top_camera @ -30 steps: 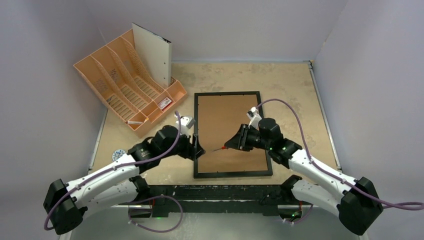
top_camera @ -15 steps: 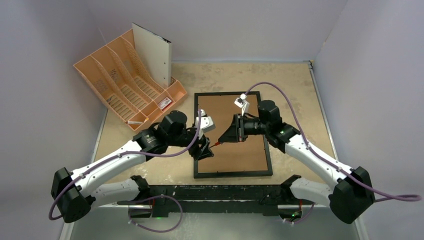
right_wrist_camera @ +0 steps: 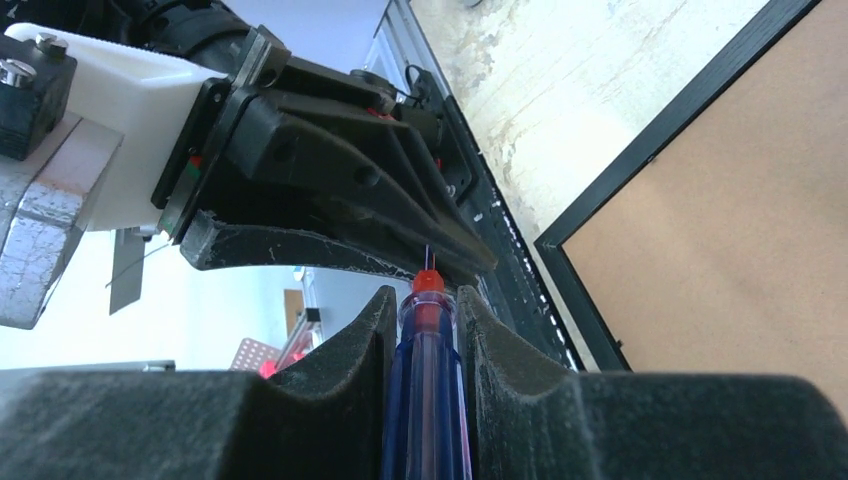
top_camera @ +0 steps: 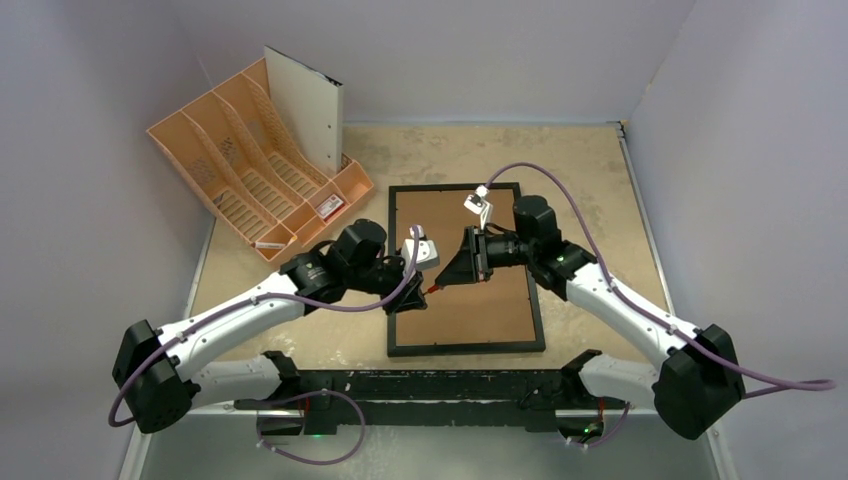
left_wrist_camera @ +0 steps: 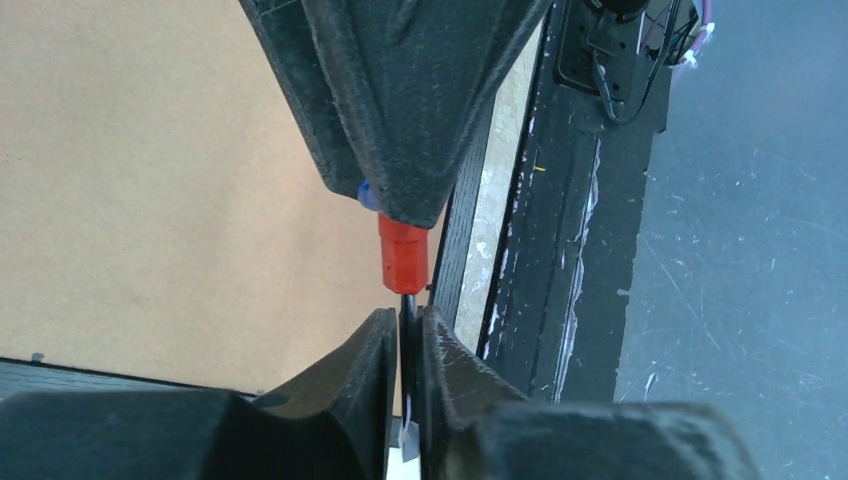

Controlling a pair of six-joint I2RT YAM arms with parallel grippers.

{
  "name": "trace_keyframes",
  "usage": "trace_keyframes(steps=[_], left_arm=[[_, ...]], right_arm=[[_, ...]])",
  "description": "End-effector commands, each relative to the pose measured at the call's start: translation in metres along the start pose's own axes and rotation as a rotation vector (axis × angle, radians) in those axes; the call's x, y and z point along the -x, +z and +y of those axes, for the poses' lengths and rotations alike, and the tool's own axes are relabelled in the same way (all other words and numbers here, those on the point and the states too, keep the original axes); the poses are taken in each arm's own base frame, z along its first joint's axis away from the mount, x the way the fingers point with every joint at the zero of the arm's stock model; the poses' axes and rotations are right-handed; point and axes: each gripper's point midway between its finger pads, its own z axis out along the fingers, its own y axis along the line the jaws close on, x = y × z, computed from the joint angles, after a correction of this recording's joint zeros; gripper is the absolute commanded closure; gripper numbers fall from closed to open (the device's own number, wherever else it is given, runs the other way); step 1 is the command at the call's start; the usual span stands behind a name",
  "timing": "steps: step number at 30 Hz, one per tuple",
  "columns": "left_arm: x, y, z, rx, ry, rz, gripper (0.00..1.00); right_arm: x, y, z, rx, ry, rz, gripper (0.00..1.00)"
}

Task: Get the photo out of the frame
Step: Adjust the screwdriver.

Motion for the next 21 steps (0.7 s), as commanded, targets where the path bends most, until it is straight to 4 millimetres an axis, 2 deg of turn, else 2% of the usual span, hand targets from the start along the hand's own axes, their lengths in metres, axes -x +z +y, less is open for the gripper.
trace_keyframes(steps=[1, 3, 4, 9, 12, 13, 17, 21], left_arm=[[0.024, -0.004, 0.002, 0.008, 0.057, -0.055, 0.91], [0.028, -0.004, 0.001, 0.005, 0.065, -0.062, 1.00], [0.029, -0.004, 0.000, -0.004, 0.073, -0.061, 1.00], [0.026, -0.004, -0.018, -0.134, 0.101, -0.005, 1.00], [0.027, -0.006, -0.030, -0.220, 0.110, 0.024, 1.00], [0.028, -0.007, -0.034, -0.241, 0.113, 0.026, 1.00], [0.037, -0.014, -0.041, -0.271, 0.140, 0.015, 1.00], [0.048, -0.019, -0.043, -0.266, 0.159, -0.011, 1.00]], right_arm=[[0.008, -0.006, 0.026, 0.066, -0.039, 0.009, 1.00], [0.006, -0.006, 0.025, 0.056, -0.035, 0.016, 1.00], [0.006, -0.007, 0.025, 0.051, -0.042, 0.016, 0.96], [0.000, -0.013, 0.033, 0.082, -0.135, 0.051, 0.54], [-0.004, -0.017, 0.039, 0.108, -0.203, 0.090, 0.38], [-0.005, -0.018, 0.042, 0.122, -0.217, 0.103, 0.36], [-0.010, -0.022, 0.052, 0.171, -0.259, 0.136, 0.38], [-0.021, -0.026, 0.050, 0.179, -0.258, 0.190, 0.40]])
